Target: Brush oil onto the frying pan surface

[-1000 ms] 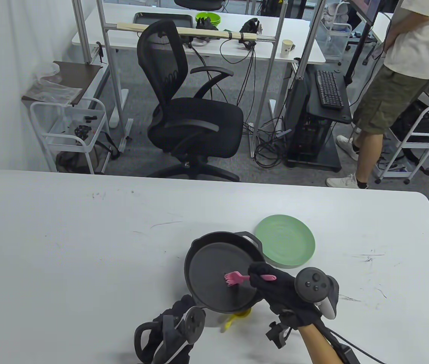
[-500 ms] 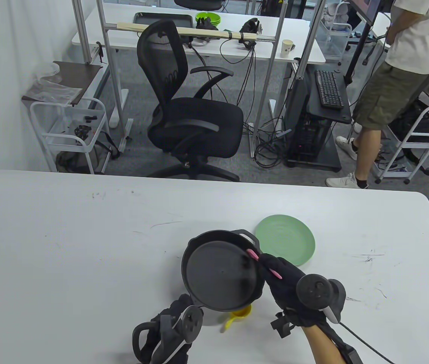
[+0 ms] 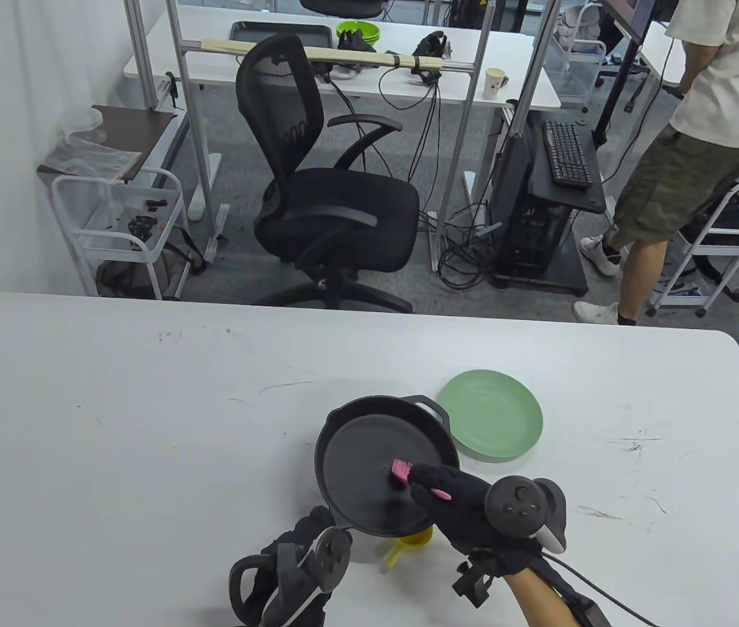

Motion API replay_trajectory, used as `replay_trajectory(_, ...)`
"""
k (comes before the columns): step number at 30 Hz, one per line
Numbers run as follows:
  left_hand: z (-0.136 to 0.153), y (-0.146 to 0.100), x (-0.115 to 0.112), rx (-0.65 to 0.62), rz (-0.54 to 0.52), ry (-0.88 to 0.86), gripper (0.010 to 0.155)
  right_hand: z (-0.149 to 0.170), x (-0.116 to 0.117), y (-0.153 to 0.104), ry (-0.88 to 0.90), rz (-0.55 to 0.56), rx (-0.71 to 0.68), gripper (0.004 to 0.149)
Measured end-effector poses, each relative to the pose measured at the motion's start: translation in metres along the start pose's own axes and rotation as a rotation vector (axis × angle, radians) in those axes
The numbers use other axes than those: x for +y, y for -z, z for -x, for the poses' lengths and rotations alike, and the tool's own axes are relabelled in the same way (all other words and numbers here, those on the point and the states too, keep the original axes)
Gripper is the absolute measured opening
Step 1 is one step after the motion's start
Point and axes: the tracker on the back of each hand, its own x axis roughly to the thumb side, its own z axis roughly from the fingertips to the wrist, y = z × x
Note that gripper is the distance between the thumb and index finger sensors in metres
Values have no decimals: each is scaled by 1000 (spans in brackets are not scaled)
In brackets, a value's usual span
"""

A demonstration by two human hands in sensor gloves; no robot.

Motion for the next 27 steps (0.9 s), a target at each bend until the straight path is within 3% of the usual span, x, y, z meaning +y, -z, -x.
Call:
replay_trajectory(8, -1, 0, 1, 4, 3, 15, 63, -13, 12, 2, 159, -105, -45, 44)
replay_trajectory(13, -1, 0, 1, 3, 3, 9, 63, -12, 13, 2, 366, -128, -22, 46)
replay_trajectory(17, -1, 0, 1, 5, 0, 13, 63, -5, 13, 3, 370, -130, 9, 46)
replay_trajectory(27, 0, 1, 1, 4, -2, 7, 63, 26, -14, 1, 185, 49, 147, 45)
